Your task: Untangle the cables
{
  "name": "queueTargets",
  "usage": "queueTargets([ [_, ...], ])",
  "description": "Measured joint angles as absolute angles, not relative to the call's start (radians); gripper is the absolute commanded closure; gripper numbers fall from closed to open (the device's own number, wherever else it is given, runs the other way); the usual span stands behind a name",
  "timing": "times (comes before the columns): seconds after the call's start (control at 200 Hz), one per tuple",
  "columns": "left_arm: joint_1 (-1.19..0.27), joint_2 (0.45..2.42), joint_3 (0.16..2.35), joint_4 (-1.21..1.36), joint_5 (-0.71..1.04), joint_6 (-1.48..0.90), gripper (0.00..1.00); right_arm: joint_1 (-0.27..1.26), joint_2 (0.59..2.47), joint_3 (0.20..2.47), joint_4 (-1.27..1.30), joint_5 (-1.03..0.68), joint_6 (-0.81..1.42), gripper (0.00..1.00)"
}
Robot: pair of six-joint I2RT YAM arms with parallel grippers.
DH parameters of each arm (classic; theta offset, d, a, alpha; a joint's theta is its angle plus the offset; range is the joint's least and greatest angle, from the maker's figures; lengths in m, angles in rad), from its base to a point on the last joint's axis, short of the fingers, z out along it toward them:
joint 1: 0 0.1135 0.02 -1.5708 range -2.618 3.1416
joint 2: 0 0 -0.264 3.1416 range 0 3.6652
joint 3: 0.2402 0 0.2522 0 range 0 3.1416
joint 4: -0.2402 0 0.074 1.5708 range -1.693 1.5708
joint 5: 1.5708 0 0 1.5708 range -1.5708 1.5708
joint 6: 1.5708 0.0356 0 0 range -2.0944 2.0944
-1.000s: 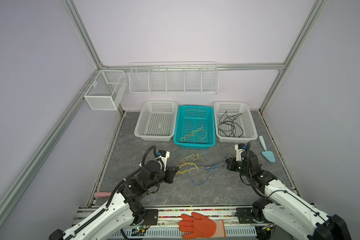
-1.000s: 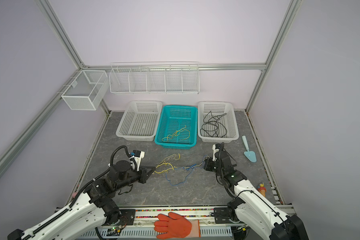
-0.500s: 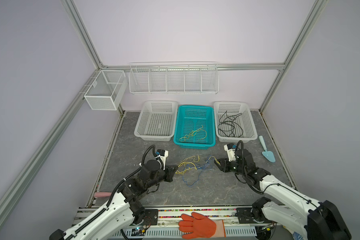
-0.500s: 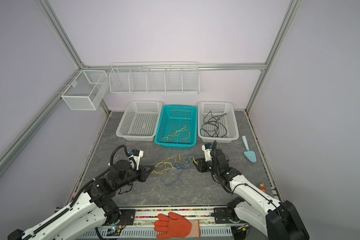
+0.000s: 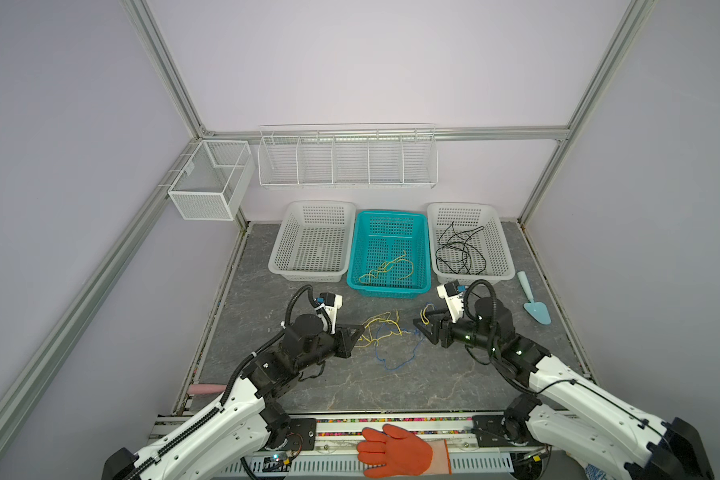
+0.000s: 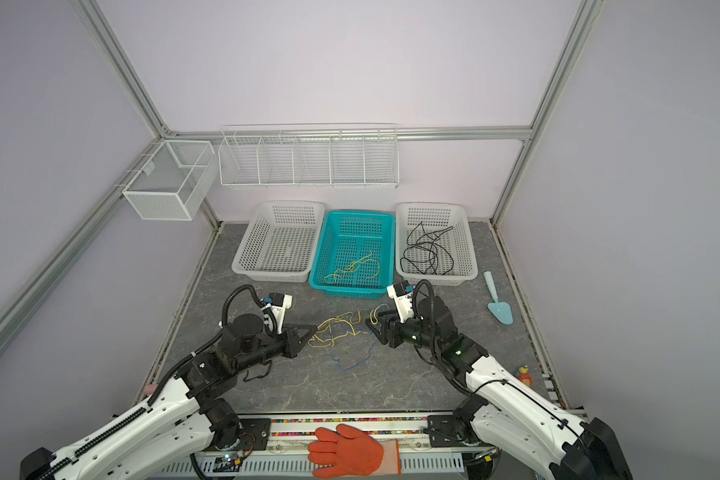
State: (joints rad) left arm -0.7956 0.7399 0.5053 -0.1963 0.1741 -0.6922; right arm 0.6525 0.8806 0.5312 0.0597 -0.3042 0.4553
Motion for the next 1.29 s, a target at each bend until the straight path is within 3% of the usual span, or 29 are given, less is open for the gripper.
queueTargets([
  [0.295,-0.794,0.823,0.506,-0.17,0.191,-0.699,1.0,0.656,0.929,0.683,-0.192,-0.134,0.456,0.34],
  [0.43,-0.794,0.851,0.506,-0.17,0.191,-0.699,1.0,0.657,0.925,0.676,-0.225,-0.189,0.463,0.29],
  [0.69,-0.794,0.883,0.506,-0.173,0.189,-0.695,1.0,0.714,0.906,0.675,-0.227,-0.286,0.463,0.28],
  [0.78,-0.794,0.881,0.506,-0.194,0.171,-0.696,1.0,0.715,0.874,0.675,-0.243,-0.284,0.475,0.19],
  [1.295,-0.794,0.805,0.489,-0.213,0.059,-0.702,1.0,0.723,0.922,0.696,-0.491,-0.246,0.52,0.17],
])
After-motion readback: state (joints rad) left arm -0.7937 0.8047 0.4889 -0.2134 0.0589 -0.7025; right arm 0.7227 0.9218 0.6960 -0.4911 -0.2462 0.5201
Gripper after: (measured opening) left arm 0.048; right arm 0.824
